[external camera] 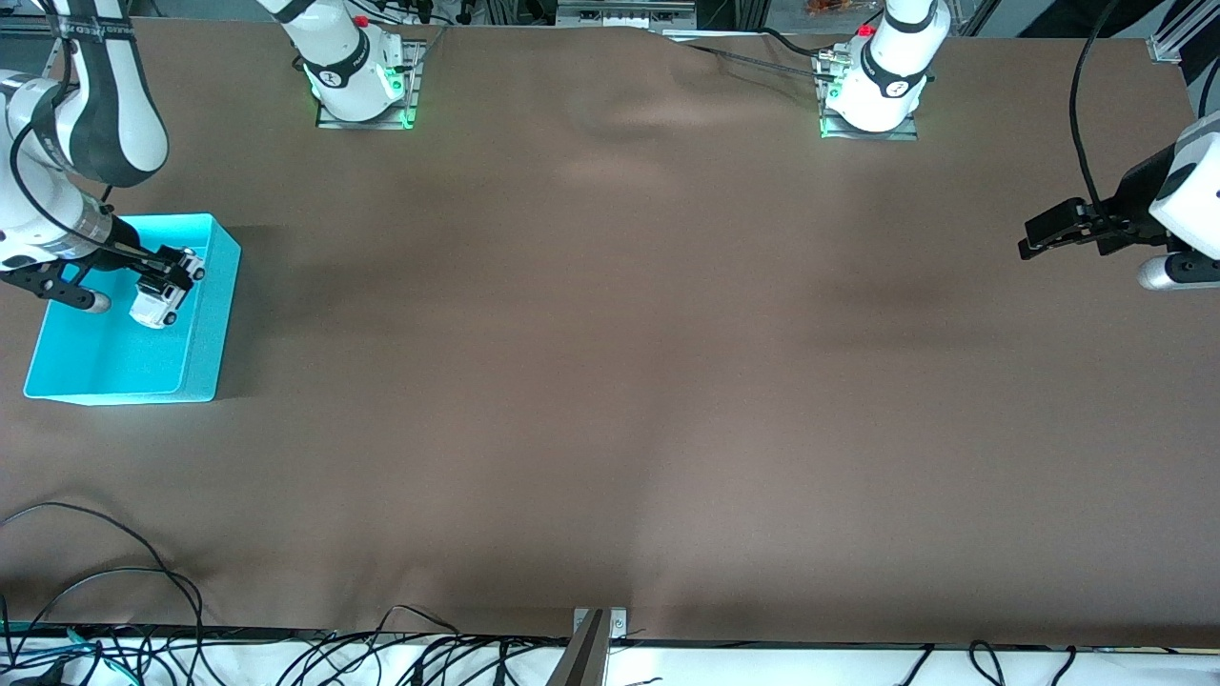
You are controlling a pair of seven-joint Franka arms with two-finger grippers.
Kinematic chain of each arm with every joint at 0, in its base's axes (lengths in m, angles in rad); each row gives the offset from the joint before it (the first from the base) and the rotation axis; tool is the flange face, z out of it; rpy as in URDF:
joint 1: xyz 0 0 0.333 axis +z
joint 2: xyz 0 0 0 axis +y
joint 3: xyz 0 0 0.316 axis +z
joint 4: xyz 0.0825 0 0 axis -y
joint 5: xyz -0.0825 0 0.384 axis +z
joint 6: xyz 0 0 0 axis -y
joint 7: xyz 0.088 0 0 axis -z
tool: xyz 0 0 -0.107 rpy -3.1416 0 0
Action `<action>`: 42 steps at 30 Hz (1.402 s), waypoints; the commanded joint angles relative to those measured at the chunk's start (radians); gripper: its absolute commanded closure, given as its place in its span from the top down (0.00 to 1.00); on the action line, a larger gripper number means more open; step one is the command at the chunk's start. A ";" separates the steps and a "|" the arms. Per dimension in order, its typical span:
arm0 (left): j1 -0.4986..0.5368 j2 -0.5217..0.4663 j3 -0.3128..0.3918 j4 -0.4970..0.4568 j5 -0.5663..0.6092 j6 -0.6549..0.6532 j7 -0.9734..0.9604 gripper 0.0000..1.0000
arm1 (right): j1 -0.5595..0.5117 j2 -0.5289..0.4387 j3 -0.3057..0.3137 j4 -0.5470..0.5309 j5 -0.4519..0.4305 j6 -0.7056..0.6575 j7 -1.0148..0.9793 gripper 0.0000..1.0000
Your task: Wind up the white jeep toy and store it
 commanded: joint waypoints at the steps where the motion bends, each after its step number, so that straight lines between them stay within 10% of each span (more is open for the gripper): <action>1: 0.007 0.006 0.001 0.015 -0.026 -0.004 0.018 1.00 | -0.001 0.056 -0.042 0.072 -0.067 -0.023 -0.107 0.00; 42: 0.007 0.006 0.001 0.015 -0.026 -0.004 0.018 1.00 | -0.136 0.405 -0.091 0.123 -0.145 0.109 -0.187 0.00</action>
